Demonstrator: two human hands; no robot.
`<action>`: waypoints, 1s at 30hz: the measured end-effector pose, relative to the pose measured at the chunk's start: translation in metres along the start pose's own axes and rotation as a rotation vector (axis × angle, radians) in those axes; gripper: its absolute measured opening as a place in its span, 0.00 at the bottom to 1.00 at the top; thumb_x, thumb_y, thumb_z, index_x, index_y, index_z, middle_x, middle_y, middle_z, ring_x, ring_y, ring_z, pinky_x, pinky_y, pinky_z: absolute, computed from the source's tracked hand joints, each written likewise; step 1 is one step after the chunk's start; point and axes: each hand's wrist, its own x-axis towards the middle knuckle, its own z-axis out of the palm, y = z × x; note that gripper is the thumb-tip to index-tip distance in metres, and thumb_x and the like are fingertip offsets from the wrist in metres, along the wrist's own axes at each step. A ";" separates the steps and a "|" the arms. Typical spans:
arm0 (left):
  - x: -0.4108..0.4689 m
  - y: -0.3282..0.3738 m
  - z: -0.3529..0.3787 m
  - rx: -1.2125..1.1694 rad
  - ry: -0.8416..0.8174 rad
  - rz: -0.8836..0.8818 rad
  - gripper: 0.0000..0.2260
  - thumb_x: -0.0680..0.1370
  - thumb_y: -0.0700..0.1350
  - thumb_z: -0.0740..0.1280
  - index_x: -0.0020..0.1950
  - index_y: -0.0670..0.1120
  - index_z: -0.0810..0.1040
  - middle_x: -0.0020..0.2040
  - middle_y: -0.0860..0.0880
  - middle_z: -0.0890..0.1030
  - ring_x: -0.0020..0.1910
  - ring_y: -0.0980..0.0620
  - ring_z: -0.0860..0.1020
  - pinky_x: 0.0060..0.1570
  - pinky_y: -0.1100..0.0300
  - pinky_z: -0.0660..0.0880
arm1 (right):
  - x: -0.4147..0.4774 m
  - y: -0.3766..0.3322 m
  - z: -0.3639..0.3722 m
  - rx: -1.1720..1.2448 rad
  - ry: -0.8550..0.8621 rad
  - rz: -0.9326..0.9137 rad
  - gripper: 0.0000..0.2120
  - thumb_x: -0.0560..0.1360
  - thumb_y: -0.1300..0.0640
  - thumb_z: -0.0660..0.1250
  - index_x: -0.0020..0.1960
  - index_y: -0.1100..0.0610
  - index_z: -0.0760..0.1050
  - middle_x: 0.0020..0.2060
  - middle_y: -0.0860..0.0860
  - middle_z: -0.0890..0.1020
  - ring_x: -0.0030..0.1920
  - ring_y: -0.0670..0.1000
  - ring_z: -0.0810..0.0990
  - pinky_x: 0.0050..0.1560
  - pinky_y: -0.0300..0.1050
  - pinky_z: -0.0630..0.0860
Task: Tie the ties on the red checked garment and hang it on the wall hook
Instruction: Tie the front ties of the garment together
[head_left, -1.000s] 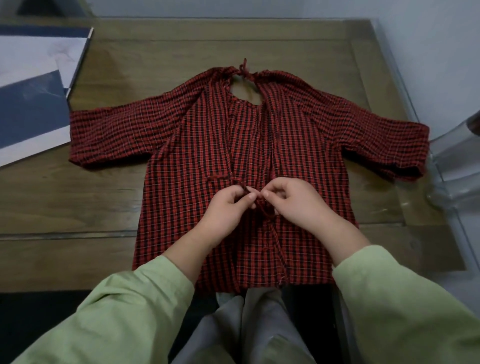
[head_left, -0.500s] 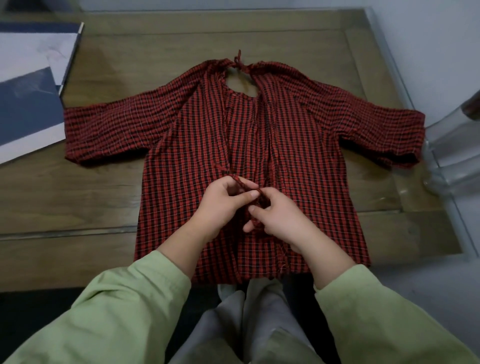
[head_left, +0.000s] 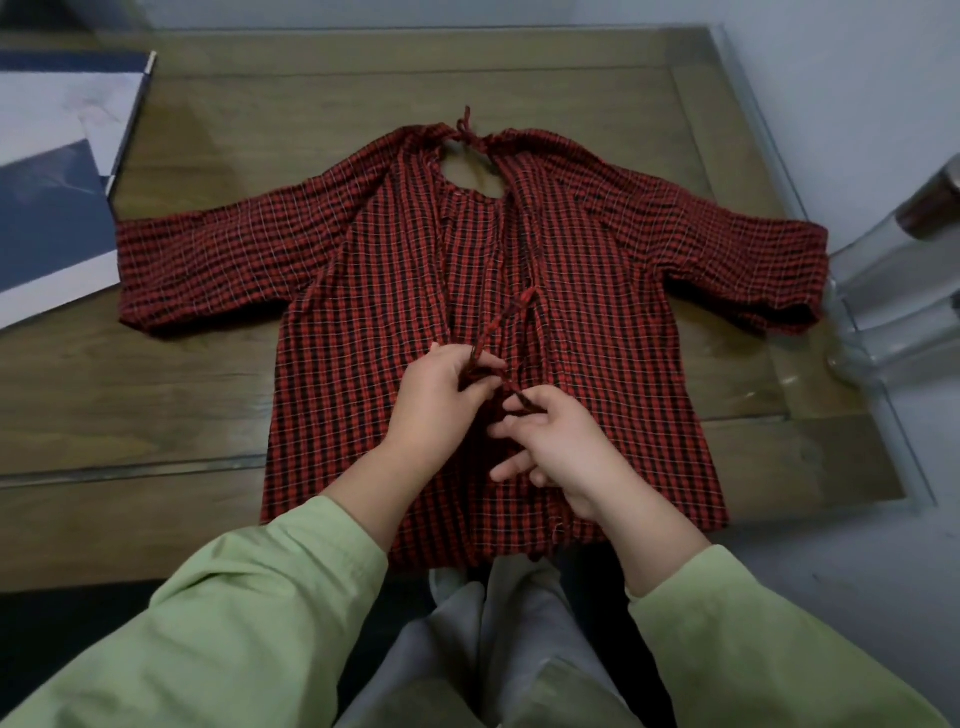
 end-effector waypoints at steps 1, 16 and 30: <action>0.000 0.001 0.000 -0.041 -0.004 -0.029 0.07 0.74 0.43 0.71 0.50 0.51 0.83 0.47 0.59 0.82 0.54 0.61 0.78 0.67 0.55 0.70 | 0.000 -0.001 -0.002 0.008 -0.005 0.004 0.11 0.81 0.58 0.60 0.62 0.55 0.69 0.49 0.53 0.83 0.28 0.48 0.82 0.21 0.35 0.66; -0.011 -0.001 0.005 -0.563 0.078 -0.238 0.05 0.77 0.38 0.67 0.52 0.43 0.81 0.48 0.43 0.85 0.50 0.49 0.83 0.57 0.55 0.78 | 0.026 -0.017 -0.012 0.411 0.047 -0.133 0.04 0.77 0.54 0.68 0.45 0.55 0.78 0.34 0.48 0.77 0.28 0.42 0.69 0.21 0.32 0.63; -0.016 -0.016 0.014 -0.352 0.201 -0.247 0.08 0.80 0.45 0.63 0.47 0.48 0.81 0.46 0.54 0.84 0.48 0.61 0.80 0.52 0.63 0.75 | 0.025 0.010 -0.006 0.634 0.287 -0.186 0.05 0.81 0.56 0.61 0.51 0.57 0.74 0.45 0.53 0.85 0.37 0.46 0.82 0.32 0.37 0.75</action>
